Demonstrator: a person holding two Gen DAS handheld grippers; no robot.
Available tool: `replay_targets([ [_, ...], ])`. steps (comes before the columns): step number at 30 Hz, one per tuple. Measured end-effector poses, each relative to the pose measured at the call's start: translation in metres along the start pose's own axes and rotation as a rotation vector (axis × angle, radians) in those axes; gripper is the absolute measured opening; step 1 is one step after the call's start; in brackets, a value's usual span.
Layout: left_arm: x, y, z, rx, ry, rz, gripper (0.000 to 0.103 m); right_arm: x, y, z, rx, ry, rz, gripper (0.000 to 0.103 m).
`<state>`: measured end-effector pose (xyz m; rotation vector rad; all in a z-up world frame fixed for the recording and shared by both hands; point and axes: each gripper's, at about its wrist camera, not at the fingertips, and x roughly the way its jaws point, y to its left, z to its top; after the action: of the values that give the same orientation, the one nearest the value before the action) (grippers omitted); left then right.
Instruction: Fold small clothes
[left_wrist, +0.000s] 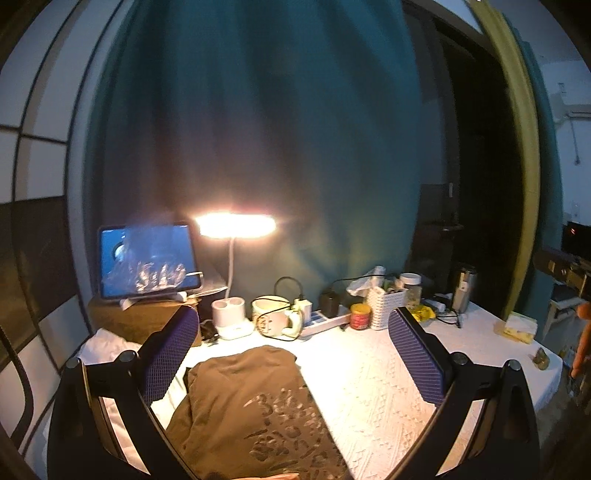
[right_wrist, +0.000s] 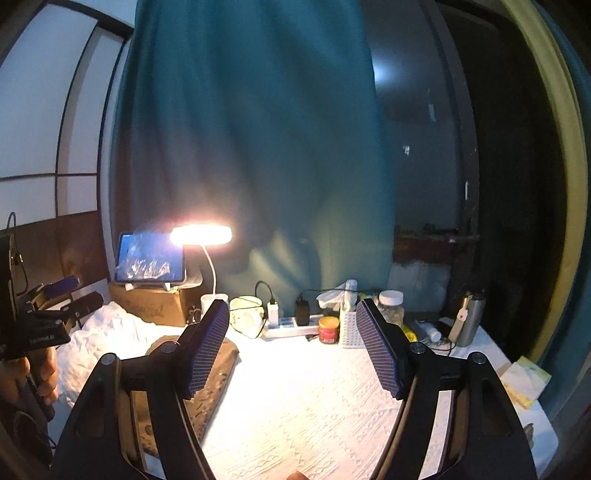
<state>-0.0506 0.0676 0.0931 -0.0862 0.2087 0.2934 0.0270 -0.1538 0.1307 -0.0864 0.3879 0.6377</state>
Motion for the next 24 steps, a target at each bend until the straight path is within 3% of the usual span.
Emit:
replay_targets([
  [11,0.009,0.004,-0.003,-0.013,0.016,-0.011,0.101,0.028,0.0,-0.013,0.011,0.062,0.004,0.074],
  [24,0.014,-0.001,-0.004,-0.012,0.018,-0.026,0.101,0.026,-0.01,-0.017,0.024,0.065,-0.022,0.074],
])
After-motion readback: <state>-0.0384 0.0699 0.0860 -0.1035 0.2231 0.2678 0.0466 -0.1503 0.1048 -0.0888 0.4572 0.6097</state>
